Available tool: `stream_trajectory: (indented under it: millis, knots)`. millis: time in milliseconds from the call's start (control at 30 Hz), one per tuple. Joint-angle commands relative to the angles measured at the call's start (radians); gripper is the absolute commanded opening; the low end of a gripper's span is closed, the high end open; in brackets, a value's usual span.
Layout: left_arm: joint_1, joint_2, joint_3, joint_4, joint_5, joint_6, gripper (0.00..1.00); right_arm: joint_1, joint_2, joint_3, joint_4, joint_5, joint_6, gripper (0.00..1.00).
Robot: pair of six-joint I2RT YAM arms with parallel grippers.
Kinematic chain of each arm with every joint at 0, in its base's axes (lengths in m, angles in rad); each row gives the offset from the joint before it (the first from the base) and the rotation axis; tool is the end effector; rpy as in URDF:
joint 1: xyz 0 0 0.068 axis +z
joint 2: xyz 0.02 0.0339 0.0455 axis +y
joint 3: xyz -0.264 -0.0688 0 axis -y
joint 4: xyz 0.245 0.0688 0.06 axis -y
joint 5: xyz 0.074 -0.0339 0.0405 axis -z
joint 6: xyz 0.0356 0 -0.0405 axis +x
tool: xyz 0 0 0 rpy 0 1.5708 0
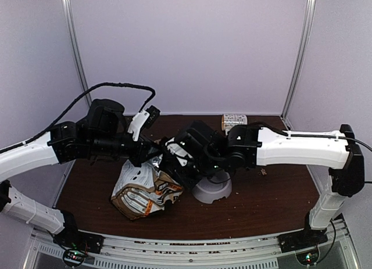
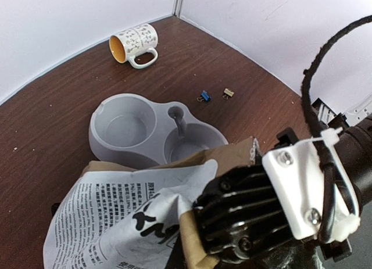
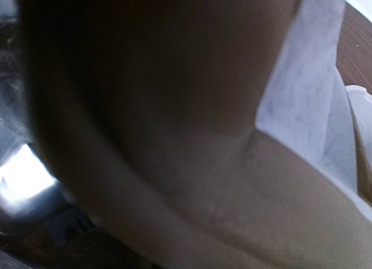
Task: Serve the pet food
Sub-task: Collect the pet food from the pet food bag.
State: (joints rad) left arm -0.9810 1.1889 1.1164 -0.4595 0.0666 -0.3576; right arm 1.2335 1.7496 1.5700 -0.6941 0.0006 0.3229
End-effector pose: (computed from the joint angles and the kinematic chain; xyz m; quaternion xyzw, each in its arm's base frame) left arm 0.1453 -0.2213 0.3450 0.2818 0.8208 -0.3305 0.3711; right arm 0.1288 0.3672 0.3045 -0.4132 0.8442 0.2396 0.2434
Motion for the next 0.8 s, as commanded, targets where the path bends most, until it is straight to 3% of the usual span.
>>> stream_trajectory:
  millis: [0, 100, 333, 433, 600, 767]
  knots:
    - [-0.022, -0.005, 0.001, 0.191, 0.051, -0.004, 0.00, -0.014, -0.048, -0.102, 0.205, -0.317, 0.001, 0.00]
    - [-0.022, 0.001, 0.010, 0.191, 0.052, -0.005, 0.00, -0.028, -0.082, -0.106, 0.172, -0.250, -0.003, 0.00]
    - [-0.022, -0.008, 0.026, 0.184, -0.004, -0.030, 0.00, -0.031, -0.032, 0.022, -0.153, 0.302, 0.032, 0.00]
    - [-0.022, -0.002, 0.032, 0.188, -0.006, -0.035, 0.00, -0.030, 0.007, 0.016, -0.198, 0.416, 0.055, 0.00]
    - [-0.022, 0.029, 0.030, 0.200, 0.002, -0.041, 0.00, -0.030, 0.083, -0.001, -0.131, 0.330, 0.071, 0.00]
    - [-0.022, 0.050, 0.025, 0.223, 0.017, -0.050, 0.00, -0.030, 0.070, -0.051, 0.036, 0.060, 0.060, 0.00]
